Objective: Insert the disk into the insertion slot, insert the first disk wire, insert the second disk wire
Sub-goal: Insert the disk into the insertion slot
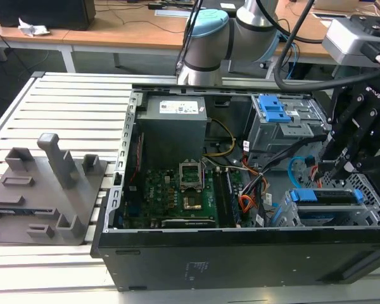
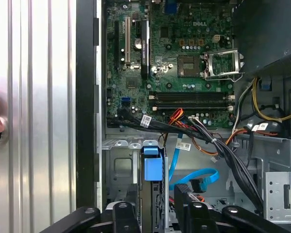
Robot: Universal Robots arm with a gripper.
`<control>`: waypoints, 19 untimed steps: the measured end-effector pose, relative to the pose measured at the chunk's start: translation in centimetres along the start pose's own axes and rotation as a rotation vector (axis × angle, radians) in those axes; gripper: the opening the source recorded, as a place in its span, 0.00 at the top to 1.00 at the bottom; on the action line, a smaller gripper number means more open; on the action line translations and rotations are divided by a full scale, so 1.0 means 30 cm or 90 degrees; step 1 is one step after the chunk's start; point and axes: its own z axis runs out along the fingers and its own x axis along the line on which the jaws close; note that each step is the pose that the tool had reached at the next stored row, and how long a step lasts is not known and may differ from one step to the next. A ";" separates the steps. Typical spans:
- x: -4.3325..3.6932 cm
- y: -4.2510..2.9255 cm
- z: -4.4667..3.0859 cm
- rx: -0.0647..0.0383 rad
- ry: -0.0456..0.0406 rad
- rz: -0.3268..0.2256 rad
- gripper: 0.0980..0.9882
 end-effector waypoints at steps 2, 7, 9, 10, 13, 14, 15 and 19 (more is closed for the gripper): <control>0.000 0.000 0.000 0.000 0.0000 0.000 0.78; 0.000 0.000 0.000 0.000 0.0000 0.000 0.99; 0.000 0.000 0.001 0.000 0.0000 0.000 0.99; 0.000 -0.003 0.001 0.000 -0.0002 0.000 0.99; -0.004 -0.032 0.001 -0.001 -0.0001 0.000 0.99; -0.004 -0.035 0.006 -0.001 -0.0001 0.000 0.99; -0.004 -0.036 0.010 -0.002 0.0001 0.000 0.99; -0.004 -0.038 0.040 -0.002 0.0000 0.000 0.99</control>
